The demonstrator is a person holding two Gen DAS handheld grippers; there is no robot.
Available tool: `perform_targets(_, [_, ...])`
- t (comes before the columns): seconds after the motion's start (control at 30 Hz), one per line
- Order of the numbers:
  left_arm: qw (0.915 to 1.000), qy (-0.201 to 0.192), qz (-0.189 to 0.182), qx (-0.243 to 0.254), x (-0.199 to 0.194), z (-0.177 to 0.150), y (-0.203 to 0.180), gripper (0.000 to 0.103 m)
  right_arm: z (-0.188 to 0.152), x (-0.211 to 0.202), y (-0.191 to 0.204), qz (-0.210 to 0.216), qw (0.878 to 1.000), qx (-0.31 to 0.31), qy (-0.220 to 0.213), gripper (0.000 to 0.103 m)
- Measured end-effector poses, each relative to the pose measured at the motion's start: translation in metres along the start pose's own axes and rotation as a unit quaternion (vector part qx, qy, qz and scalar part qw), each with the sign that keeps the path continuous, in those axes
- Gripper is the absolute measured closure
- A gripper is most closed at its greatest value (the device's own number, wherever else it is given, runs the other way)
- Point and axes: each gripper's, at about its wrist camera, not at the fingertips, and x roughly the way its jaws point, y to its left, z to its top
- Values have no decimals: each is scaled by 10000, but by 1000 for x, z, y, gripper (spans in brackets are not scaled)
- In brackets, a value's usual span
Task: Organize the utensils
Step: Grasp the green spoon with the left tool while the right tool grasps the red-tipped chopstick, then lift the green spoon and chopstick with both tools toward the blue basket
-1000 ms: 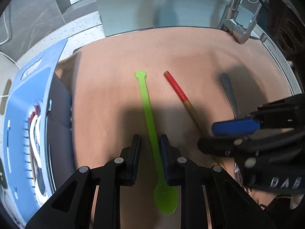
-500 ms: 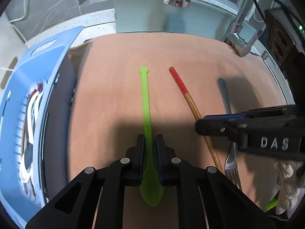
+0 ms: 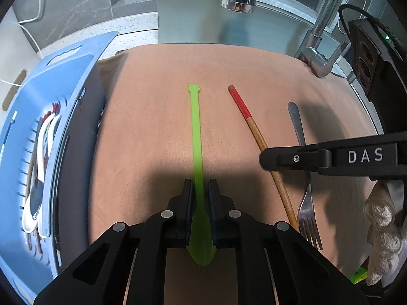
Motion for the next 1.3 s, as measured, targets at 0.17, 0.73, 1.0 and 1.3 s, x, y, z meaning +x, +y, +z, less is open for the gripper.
perform_targets(0.17, [10000, 12, -50, -32, 1, 0, 1, 93, 0, 0, -2, 41, 10000, 81, -7, 96])
perform_targets(0.73, [9984, 101, -383, -405, 2, 2, 8, 96, -1, 0, -15, 456, 9968, 649, -19, 96])
perform_targets(1.0, [9981, 95, -424, -448, -3, 7, 10, 97, -1, -2, -22, 641, 9946, 811, -45, 97])
perform_targets(1.3, [9992, 336, -153, -119, 4, 17, -2, 92, 2, -3, -21, 655, 9950, 758, -24, 97])
